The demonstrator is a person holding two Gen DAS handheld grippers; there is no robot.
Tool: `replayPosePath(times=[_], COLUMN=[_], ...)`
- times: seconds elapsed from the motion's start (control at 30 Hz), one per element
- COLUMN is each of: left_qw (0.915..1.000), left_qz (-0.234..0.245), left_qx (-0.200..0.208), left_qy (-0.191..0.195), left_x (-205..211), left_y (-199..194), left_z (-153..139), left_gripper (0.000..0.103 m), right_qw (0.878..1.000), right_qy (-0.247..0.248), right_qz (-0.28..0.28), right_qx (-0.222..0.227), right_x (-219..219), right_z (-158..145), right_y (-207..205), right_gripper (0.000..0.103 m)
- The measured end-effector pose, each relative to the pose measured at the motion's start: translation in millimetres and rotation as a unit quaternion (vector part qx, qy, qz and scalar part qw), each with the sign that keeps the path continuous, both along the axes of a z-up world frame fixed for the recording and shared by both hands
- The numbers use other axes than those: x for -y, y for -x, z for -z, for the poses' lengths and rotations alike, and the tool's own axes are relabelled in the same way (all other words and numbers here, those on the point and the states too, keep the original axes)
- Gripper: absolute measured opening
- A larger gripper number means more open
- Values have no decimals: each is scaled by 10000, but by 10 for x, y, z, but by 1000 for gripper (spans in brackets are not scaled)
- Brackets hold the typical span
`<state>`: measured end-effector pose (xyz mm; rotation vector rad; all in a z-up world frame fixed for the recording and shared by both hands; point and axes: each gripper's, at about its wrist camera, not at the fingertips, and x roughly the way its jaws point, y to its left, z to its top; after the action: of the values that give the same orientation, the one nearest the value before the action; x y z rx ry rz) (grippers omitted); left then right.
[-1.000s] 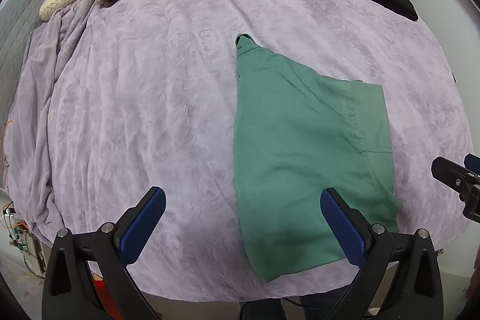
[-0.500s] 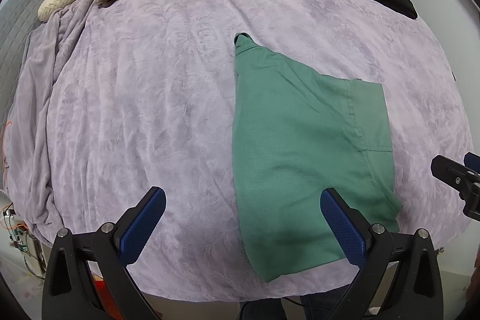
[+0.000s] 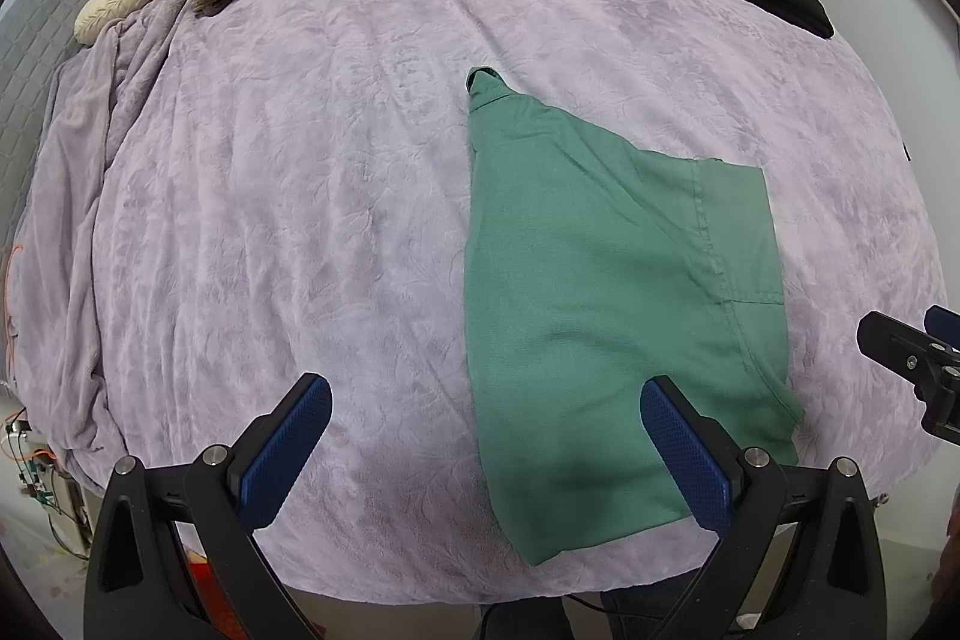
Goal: Fold large clothes
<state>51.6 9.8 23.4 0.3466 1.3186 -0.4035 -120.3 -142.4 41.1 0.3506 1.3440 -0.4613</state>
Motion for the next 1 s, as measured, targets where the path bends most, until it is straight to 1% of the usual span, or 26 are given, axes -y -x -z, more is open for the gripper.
replayPosePath(times=[1.0], left_qw=[10000], left_qz=[39], left_qx=[-28], left_qy=[-43], left_x=[3], left_y=[-38], left_z=[31], left_gripper=[103], right_qw=[10000], right_qy=[-26], right_qz=[-32], right_qx=[-23], right_x=[-12], right_z=[3], right_y=[-45], right_gripper=[103])
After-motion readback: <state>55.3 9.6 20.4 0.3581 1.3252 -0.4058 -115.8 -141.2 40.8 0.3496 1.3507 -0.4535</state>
